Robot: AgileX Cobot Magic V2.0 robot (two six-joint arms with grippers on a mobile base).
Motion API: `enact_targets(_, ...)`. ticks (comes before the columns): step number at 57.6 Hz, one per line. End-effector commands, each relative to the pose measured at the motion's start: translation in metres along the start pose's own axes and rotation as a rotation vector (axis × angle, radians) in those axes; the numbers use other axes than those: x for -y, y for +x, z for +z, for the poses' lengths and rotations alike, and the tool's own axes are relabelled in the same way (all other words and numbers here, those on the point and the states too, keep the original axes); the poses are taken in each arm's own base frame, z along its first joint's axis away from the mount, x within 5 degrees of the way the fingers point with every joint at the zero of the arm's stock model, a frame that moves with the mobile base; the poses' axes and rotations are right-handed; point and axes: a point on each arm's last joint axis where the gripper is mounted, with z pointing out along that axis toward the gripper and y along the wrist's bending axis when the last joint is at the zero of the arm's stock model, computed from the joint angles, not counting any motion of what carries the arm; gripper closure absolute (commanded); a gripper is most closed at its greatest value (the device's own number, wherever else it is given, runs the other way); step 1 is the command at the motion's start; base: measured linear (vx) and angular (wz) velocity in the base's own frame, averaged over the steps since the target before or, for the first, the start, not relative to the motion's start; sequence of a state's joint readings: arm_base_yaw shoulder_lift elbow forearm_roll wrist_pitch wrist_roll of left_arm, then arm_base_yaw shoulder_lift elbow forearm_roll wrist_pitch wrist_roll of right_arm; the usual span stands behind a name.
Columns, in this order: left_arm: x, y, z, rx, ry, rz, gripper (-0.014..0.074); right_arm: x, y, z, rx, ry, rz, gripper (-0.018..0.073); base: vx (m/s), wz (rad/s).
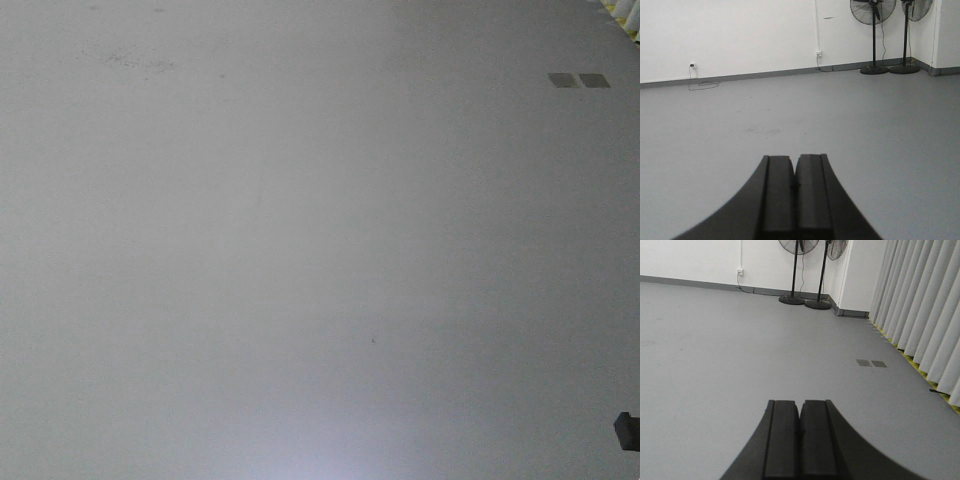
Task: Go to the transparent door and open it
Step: 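Drive the base forward and turn toward the glass door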
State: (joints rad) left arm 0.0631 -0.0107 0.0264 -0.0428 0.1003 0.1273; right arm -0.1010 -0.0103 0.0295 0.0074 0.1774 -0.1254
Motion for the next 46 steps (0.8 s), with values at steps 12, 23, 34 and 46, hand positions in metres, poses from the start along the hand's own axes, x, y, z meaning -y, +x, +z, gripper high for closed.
enact_targets(12,-0.0002,-0.0005,-0.0003,0.076,-0.006,-0.006,0.0602,0.0008,-0.004,-0.0007,0.088,0.017,-0.006,0.0567,0.43,0.04)
enact_targets(23,-0.0002,-0.0005,-0.0002,0.075,-0.006,-0.006,0.0602,0.0008,-0.004,-0.0006,0.087,0.016,-0.006,0.0567,0.44,0.05)
enact_targets(34,-0.0002,-0.0005,-0.0002,0.075,-0.006,-0.006,0.0602,0.0004,-0.0041,-0.0007,0.089,0.009,-0.006,0.0567,0.44,0.06)
enact_targets(46,-0.0002,-0.0005,-0.0002,0.075,-0.006,-0.006,0.0602,0.0003,-0.0034,-0.0006,0.082,0.007,-0.006,0.0567,0.43,0.15)
